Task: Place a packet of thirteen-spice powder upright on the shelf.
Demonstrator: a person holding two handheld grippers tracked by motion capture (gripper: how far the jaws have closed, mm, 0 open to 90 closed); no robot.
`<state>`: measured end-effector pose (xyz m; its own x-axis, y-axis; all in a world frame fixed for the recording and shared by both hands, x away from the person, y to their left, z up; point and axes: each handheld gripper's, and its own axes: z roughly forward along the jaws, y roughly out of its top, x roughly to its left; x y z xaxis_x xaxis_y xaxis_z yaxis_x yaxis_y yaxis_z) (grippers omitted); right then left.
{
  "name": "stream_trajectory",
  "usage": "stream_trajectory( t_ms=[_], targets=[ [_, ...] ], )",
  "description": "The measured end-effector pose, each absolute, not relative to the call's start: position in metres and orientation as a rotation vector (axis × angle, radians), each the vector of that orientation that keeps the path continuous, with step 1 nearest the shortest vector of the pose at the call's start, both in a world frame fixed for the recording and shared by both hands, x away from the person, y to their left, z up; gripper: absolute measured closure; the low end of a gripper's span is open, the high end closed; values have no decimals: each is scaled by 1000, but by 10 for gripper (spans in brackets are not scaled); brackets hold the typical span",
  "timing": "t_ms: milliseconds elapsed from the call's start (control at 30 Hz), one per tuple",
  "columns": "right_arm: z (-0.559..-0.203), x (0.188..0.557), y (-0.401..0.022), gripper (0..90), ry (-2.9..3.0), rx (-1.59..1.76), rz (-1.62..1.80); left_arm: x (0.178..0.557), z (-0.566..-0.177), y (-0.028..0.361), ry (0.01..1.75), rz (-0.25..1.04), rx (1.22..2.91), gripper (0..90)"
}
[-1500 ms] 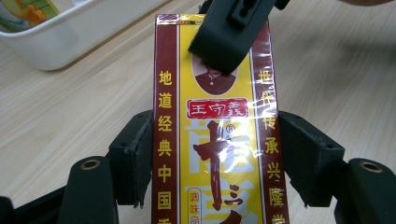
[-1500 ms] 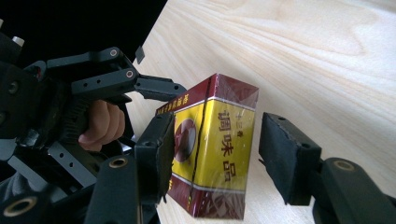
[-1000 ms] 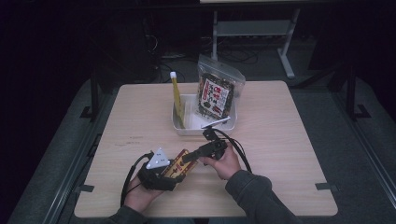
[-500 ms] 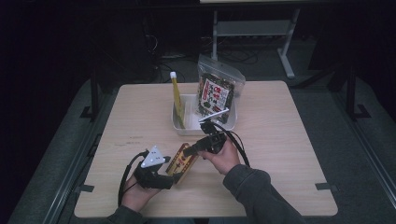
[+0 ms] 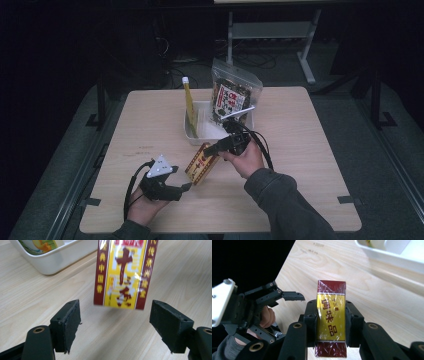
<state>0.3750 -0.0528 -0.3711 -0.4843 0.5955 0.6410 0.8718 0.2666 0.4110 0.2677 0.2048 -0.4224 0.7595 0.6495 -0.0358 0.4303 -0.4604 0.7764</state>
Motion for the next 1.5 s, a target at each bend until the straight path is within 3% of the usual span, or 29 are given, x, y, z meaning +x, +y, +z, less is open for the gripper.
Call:
stream_trajectory(
  t_ms=[1500],
  targets=[
    [-315, 415, -82, 675, -2186, -1580, -1171, 272, -424, 217, 854, 341, 2106, 232]
  ],
)
